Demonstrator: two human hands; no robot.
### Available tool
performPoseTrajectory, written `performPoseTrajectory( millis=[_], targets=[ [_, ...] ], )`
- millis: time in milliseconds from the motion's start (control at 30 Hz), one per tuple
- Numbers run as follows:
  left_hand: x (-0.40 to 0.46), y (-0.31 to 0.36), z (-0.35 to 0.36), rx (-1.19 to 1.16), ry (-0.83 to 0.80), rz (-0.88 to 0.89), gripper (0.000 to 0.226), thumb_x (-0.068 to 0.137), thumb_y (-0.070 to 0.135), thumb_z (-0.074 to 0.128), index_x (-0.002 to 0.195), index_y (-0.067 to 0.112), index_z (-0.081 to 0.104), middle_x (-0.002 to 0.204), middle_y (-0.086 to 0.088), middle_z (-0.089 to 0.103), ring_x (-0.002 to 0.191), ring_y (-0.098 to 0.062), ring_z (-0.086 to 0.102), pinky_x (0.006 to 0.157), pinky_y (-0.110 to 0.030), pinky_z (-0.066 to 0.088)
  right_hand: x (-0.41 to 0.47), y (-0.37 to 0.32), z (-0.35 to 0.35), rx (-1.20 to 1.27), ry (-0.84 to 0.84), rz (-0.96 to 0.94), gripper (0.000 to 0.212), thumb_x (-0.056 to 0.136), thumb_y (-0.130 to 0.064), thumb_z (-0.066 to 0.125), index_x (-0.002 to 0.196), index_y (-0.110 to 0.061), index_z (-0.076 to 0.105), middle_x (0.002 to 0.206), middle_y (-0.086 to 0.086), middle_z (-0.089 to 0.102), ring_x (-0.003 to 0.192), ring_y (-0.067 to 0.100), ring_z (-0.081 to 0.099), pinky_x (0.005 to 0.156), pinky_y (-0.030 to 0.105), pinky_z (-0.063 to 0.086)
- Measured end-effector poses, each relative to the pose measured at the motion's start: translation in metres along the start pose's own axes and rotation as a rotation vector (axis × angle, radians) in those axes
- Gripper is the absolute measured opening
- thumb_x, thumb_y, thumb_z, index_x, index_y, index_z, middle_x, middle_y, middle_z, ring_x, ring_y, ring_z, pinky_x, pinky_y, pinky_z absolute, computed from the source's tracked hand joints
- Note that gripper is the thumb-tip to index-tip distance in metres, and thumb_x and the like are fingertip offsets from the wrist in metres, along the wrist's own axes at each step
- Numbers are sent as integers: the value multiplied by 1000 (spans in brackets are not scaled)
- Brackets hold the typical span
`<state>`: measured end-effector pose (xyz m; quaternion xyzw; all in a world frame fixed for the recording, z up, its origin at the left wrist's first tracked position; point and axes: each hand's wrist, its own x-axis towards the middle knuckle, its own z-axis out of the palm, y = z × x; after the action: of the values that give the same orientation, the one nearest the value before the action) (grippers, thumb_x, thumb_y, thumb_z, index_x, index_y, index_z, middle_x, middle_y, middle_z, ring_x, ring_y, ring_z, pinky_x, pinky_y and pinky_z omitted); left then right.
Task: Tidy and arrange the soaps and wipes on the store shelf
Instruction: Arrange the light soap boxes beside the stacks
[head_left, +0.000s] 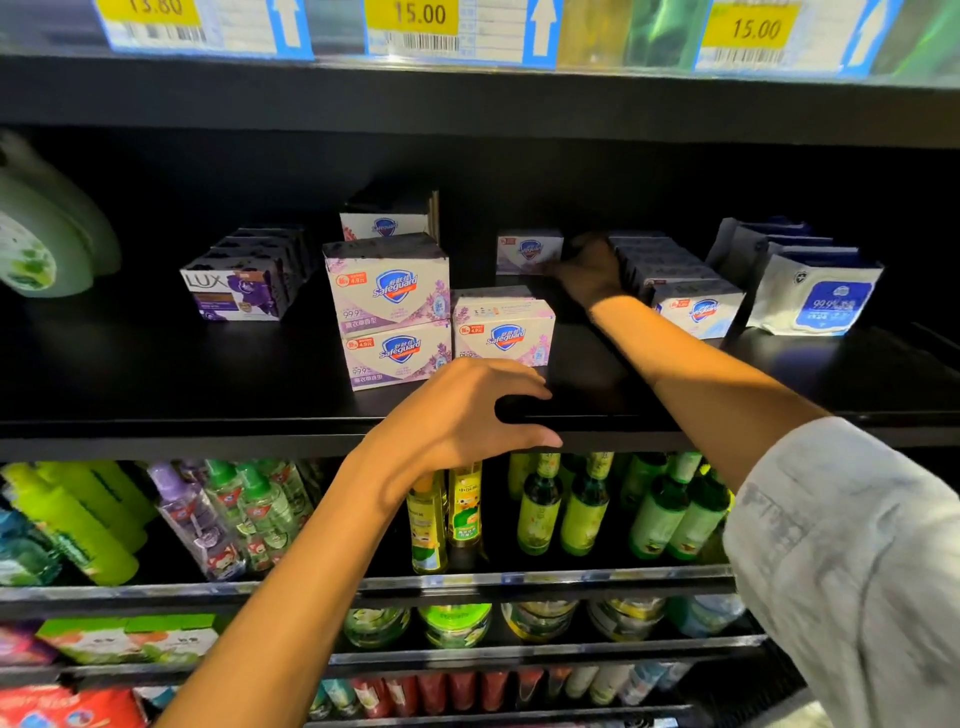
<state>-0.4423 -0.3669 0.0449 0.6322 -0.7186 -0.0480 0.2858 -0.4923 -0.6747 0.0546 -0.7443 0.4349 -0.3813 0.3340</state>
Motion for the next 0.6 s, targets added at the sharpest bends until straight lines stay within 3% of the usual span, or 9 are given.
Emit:
performPoseTrajectory(
  millis=[167, 200, 267, 333, 433, 533, 600],
  targets=[
    [-4, 2, 1, 84, 4, 22, 60, 86, 65, 68, 131, 26, 71, 133, 12, 68, 124, -6, 60, 105, -36, 51, -39, -13, -15, -8, -27, 40, 32, 96, -28, 72, 123, -11, 71, 126, 8, 71, 120, 26, 63, 91, 23, 44],
    [-5, 3, 2, 110, 8, 23, 61, 86, 66, 66, 132, 26, 70, 133, 12, 68, 123, -7, 61, 103, -37, 52, -52, -17, -20, 27, -38, 41, 29, 98, -24, 69, 123, -9, 71, 125, 11, 71, 118, 27, 64, 90, 24, 48],
    [-10, 4, 2, 162, 20, 25, 62, 88, 67, 64, 133, 25, 68, 133, 11, 67, 122, -10, 60, 100, -37, 53, -85, -27, -31, 246, -97, 74, 25, 102, -18, 65, 122, -3, 68, 111, 14, 73, 103, 29, 67, 75, 23, 59],
    [-14, 3, 2, 205, 33, 32, 63, 89, 67, 63, 135, 24, 66, 134, 9, 66, 123, -12, 60, 99, -36, 53, -116, -35, -42, 409, -194, 73, 22, 103, -27, 64, 116, -10, 68, 98, 7, 73, 92, 25, 71, 68, 22, 62],
    [-18, 1, 2, 242, 37, 31, 64, 91, 67, 61, 138, 25, 64, 138, 9, 63, 126, -11, 57, 100, -35, 52, -147, -38, -55, 396, -328, 8, 28, 102, -42, 63, 112, -17, 71, 103, 7, 76, 95, 19, 75, 83, 30, 64],
    [-17, 0, 2, 243, 32, 19, 64, 91, 67, 62, 140, 26, 63, 141, 9, 62, 129, -12, 56, 103, -36, 51, -165, -35, -62, 268, -342, -101, 32, 95, -31, 75, 122, -17, 69, 104, 0, 77, 93, 2, 74, 77, 16, 58],
    [-17, 1, 2, 244, 27, 11, 63, 91, 67, 62, 140, 27, 63, 141, 9, 62, 129, -12, 56, 103, -37, 50, -169, -33, -63, 187, -342, -156, 49, 86, -22, 85, 130, -15, 66, 104, 3, 78, 94, 6, 75, 76, 16, 57]
  ],
)
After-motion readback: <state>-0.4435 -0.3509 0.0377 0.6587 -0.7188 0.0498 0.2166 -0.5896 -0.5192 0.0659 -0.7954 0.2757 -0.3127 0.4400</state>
